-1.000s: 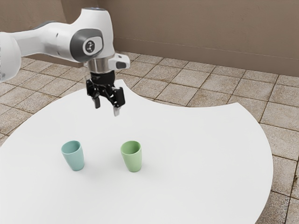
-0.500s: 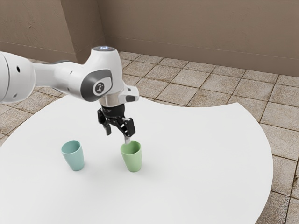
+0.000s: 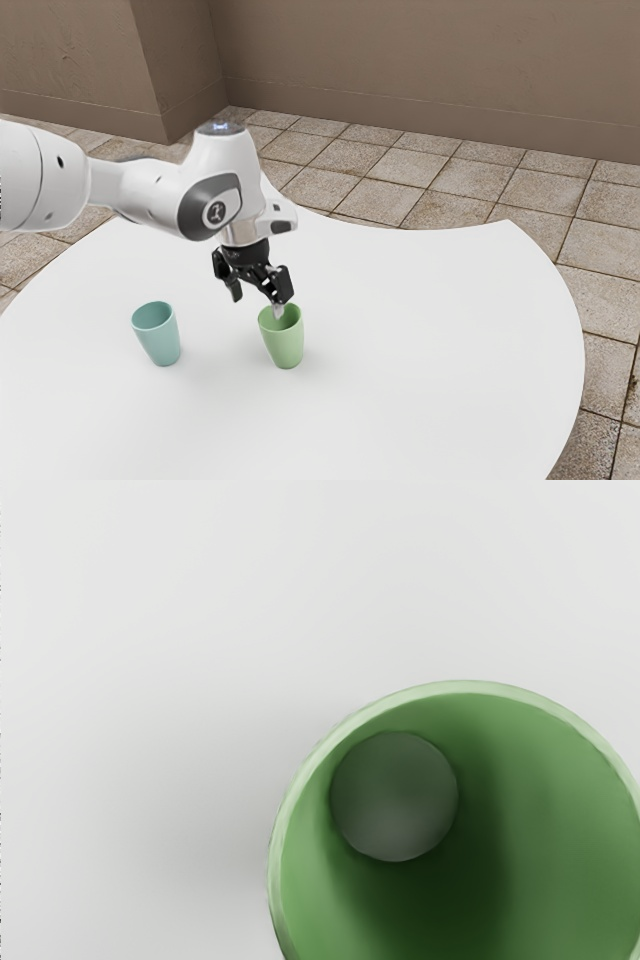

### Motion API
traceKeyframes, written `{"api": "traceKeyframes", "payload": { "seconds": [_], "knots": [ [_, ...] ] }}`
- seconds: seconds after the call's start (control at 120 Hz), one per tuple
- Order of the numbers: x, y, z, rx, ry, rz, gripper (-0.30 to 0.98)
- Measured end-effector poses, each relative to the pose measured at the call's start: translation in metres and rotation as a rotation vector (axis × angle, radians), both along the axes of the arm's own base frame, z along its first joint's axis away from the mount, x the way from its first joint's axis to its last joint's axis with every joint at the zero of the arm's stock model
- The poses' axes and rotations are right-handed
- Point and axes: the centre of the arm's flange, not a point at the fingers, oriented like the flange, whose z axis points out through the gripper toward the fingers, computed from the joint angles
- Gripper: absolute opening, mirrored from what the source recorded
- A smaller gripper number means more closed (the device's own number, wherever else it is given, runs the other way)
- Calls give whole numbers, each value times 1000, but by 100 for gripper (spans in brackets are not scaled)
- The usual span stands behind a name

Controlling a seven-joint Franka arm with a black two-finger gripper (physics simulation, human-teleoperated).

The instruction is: Place the right cup onto the left cup

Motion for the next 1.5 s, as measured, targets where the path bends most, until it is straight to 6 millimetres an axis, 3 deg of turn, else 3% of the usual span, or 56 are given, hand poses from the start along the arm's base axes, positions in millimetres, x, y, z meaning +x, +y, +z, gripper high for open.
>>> {"api": "traceKeyframes", "payload": {
  "seconds": [0.275,0.4,0.7,0.842,1.033,1.267,1.5],
  "knots": [
    [8,6,-29,15,7,20,69],
    [9,6,-33,17,1,21,68],
    [10,1,-39,10,-3,24,11],
    [12,-2,-41,4,-4,28,-1],
    [13,-3,-41,1,-8,31,-7],
    [13,-1,10,-14,-82,26,-9],
    [34,27,74,10,-134,55,-10]
  ]
}}
